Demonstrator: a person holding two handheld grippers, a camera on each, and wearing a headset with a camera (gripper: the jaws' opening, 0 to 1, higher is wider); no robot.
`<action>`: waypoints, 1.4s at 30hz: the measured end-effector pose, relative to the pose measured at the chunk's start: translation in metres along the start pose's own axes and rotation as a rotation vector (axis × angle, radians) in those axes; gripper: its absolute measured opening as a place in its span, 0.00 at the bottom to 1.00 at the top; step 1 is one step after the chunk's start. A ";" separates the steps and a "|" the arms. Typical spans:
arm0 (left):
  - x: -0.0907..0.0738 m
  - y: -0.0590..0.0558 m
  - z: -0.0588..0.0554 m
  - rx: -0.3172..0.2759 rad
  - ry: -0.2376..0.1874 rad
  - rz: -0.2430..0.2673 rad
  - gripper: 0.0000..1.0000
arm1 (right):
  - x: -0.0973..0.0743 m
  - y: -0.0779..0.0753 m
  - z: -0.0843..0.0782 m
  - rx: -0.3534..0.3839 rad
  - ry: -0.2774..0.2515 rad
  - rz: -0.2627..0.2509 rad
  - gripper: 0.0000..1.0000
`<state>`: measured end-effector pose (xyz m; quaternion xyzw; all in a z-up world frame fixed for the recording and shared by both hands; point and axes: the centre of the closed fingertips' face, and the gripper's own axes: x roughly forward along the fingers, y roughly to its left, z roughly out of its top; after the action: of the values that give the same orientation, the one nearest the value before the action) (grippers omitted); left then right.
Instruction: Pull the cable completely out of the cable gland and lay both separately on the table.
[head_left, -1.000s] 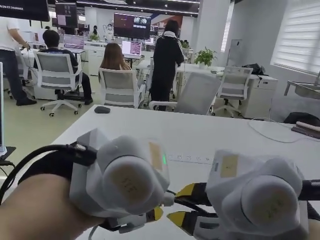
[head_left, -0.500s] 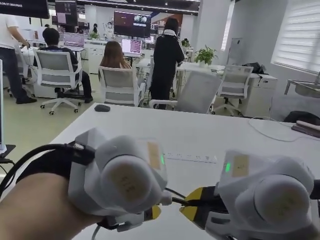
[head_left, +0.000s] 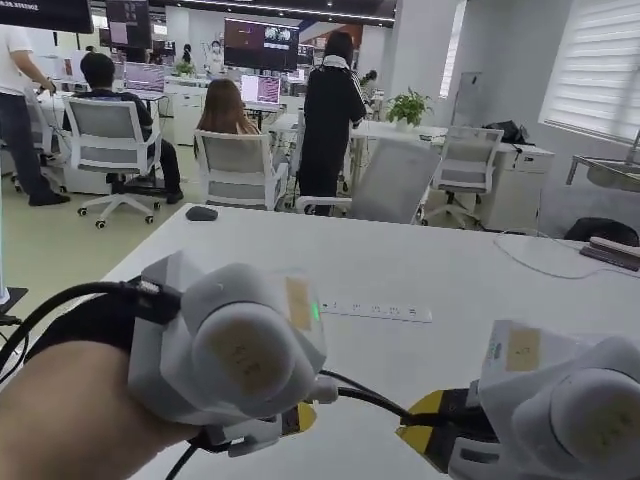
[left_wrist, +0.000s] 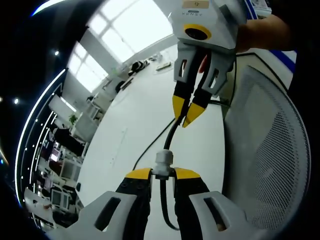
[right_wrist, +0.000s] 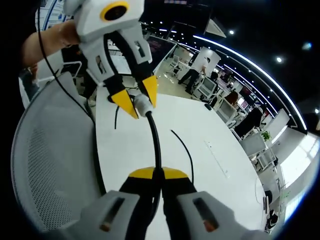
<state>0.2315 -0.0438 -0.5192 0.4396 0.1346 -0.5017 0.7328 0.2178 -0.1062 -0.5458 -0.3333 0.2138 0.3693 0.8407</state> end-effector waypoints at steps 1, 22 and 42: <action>0.000 0.000 0.000 -0.001 0.001 0.001 0.17 | 0.000 0.000 -0.001 0.002 0.003 -0.001 0.02; 0.001 -0.008 -0.005 -0.020 0.011 -0.005 0.17 | -0.003 0.019 0.027 0.001 -0.004 0.083 0.17; -0.002 -0.012 0.001 0.001 -0.002 -0.018 0.17 | 0.003 0.021 0.043 -0.058 -0.021 0.066 0.03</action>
<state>0.2200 -0.0451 -0.5238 0.4385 0.1376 -0.5088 0.7280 0.2082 -0.0633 -0.5266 -0.3465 0.2052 0.4063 0.8202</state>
